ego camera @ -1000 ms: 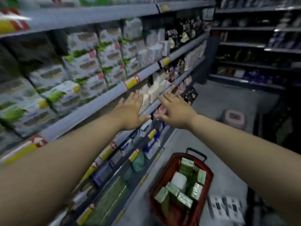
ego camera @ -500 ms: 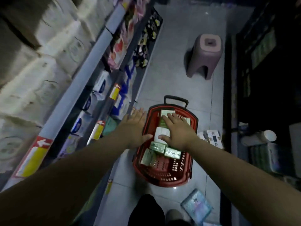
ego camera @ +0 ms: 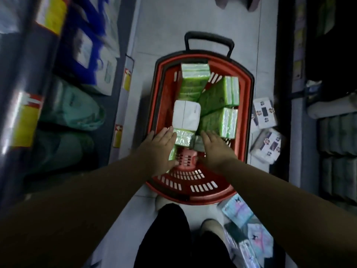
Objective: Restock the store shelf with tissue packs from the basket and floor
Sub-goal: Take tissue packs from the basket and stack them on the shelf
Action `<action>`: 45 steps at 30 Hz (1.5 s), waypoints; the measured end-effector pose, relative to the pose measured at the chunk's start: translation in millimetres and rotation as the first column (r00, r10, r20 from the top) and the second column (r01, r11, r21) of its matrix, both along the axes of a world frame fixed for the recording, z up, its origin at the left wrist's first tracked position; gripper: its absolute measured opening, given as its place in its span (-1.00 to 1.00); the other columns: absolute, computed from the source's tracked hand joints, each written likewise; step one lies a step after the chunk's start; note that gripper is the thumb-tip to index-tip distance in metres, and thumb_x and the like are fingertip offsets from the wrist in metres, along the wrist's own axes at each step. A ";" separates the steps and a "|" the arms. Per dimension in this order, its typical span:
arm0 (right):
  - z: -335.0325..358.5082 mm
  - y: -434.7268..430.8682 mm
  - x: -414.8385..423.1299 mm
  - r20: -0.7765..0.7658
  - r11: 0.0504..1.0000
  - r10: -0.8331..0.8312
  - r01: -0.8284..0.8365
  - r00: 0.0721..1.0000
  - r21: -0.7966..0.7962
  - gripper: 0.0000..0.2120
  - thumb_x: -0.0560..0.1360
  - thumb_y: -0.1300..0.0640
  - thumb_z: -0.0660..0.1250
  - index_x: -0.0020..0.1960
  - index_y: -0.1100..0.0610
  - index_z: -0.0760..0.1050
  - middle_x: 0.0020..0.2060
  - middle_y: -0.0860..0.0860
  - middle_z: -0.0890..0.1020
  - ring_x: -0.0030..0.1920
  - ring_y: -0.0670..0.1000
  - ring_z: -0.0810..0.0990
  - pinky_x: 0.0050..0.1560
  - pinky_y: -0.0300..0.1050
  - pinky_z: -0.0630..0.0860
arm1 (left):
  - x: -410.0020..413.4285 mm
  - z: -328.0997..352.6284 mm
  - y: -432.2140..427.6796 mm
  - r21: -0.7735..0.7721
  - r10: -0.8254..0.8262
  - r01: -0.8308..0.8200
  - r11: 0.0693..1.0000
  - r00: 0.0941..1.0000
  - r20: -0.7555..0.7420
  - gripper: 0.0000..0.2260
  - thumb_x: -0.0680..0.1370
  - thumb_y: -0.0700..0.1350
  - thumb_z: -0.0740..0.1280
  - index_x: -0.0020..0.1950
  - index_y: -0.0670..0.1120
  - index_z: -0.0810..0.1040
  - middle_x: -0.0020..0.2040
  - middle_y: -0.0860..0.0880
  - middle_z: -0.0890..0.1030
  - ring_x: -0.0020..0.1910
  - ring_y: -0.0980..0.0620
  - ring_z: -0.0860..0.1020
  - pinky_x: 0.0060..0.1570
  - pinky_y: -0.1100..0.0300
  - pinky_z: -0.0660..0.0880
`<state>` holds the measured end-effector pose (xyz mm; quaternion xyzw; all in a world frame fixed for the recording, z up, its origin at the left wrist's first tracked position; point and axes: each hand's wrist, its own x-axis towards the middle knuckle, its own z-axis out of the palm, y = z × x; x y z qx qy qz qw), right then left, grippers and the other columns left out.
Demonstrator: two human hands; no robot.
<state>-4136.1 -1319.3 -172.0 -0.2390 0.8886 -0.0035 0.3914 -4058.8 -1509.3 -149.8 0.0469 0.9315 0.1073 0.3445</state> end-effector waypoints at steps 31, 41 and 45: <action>74.0 85.3 -23.5 0.701 0.065 -0.711 0.998 0.055 -0.013 -0.85 0.56 0.05 0.24 0.00 0.12 0.49 -0.32 0.07 0.69 -0.30 0.07 0.67 -0.09 0.01 0.58 | 73.6 -14.3 56.2 0.405 0.867 -0.844 -0.352 -0.132 0.480 -0.24 0.37 0.23 0.39 0.47 -0.11 0.34 0.36 -0.16 0.48 0.26 -0.19 0.50 0.28 -0.15 0.45; 195.7 70.4 16.1 0.489 0.517 -0.607 0.778 0.627 -0.356 -0.73 0.60 0.24 0.22 0.30 0.19 0.38 -0.07 0.11 0.58 -0.26 0.04 0.56 -0.29 -0.07 0.52 | 136.5 147.1 51.7 0.623 0.871 -0.610 -0.489 -0.305 0.385 -0.82 0.51 -0.34 0.32 0.07 -0.15 0.52 -0.06 -0.14 0.60 -0.08 -0.13 0.59 0.03 -0.04 0.55; 273.3 61.7 39.7 0.526 0.469 -0.523 0.742 0.671 -0.480 -0.57 0.50 0.42 0.20 0.24 0.01 0.37 -0.04 0.06 0.58 -0.03 0.14 0.58 0.04 0.18 0.58 | 155.9 228.0 61.0 0.692 0.838 -0.474 -0.545 -0.304 0.453 -0.44 0.39 -0.12 0.46 0.33 -0.24 0.38 0.14 -0.25 0.59 0.02 -0.17 0.64 -0.11 -0.01 0.59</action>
